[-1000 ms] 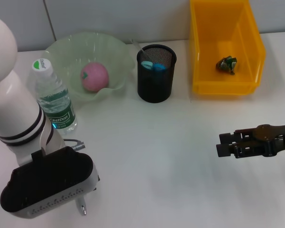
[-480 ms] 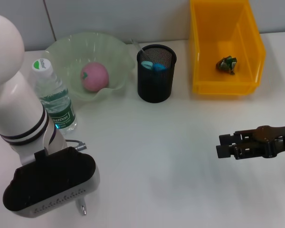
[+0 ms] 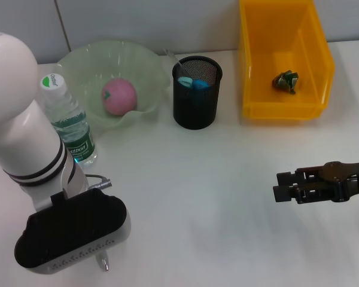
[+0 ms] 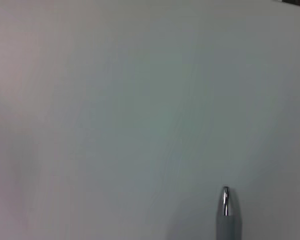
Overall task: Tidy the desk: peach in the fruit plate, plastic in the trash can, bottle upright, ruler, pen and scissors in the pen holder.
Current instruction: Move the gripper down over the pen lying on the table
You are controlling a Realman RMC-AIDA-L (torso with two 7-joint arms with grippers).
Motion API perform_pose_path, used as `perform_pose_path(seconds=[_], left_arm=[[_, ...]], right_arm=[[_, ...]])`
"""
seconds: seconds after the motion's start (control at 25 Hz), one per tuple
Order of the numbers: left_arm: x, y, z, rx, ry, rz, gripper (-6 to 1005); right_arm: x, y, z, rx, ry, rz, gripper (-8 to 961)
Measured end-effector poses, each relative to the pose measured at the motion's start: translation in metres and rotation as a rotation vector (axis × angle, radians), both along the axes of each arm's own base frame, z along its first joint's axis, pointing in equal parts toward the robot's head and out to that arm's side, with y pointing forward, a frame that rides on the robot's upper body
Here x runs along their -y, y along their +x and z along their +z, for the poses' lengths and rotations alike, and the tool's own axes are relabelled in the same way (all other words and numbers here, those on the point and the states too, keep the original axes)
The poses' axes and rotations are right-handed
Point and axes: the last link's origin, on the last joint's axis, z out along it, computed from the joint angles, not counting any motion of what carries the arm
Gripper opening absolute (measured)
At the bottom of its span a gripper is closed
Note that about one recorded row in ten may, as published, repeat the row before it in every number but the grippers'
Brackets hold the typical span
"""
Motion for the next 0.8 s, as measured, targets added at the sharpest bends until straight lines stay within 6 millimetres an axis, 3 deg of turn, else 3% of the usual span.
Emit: perform_pose_path(seconds=[0.8], left_arm=[[-0.0005,0.0001,-0.0002,-0.014,0.011,0.016,512]], right_arm=[[0.0004,0.0002,-0.0001,-0.001,-0.001,-0.001,699]])
